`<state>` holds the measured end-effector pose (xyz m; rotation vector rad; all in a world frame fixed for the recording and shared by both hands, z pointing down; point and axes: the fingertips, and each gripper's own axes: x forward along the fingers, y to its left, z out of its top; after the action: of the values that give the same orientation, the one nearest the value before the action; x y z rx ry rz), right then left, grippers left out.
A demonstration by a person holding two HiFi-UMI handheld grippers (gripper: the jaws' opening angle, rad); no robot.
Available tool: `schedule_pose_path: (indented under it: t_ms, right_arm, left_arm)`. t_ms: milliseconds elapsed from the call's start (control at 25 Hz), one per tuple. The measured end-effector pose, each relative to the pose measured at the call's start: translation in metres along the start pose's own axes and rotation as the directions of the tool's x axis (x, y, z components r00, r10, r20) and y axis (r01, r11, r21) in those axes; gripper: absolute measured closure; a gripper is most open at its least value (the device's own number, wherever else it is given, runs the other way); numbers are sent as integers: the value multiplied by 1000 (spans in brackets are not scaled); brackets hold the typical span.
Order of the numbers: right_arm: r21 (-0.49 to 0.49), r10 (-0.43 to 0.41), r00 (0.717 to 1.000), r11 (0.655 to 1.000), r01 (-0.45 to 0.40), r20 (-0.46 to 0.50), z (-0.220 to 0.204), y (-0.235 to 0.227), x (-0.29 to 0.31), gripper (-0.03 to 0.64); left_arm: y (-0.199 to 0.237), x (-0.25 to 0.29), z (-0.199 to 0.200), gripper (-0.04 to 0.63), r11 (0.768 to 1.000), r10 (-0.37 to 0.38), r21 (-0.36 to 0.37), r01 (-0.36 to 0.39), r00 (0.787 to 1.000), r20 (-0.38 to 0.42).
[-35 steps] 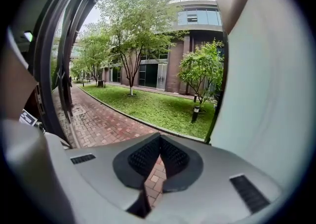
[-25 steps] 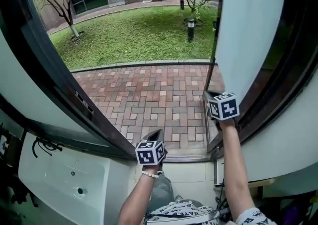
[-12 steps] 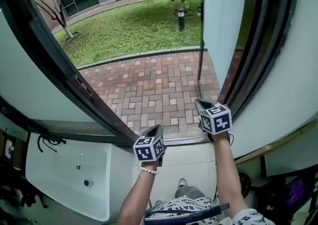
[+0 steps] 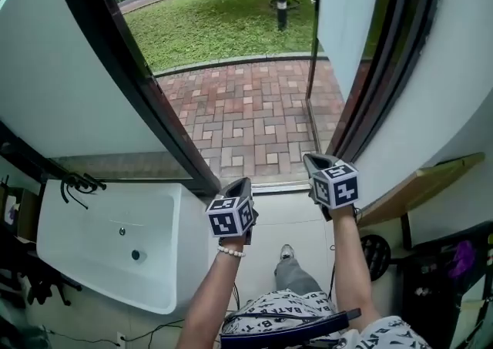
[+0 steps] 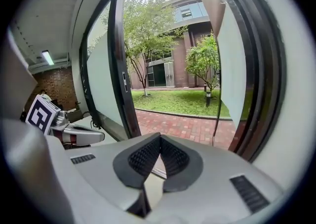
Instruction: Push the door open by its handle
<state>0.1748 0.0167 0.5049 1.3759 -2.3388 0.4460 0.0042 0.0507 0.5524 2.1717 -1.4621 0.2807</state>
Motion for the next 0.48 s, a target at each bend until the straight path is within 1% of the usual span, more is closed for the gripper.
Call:
schedule_pose_path:
  t_ms: [240, 360, 480]
  right_arm:
    - [-1, -10, 1000, 1000, 10, -4, -55, 73, -48, 617]
    - [22, -1, 1000, 1000, 1, -12, -74, 113, -73, 617]
    - [46, 6, 1000, 999, -5, -23, -102, 138, -97, 617]
  left_arm:
    - [2, -74, -39, 607, 1000, -15, 28, 15, 1000, 17]
    - [5, -115, -47, 607, 999, -21, 39, 20, 999, 24]
    - [1, -143, -62, 607, 998, -26, 52, 25, 999, 22]
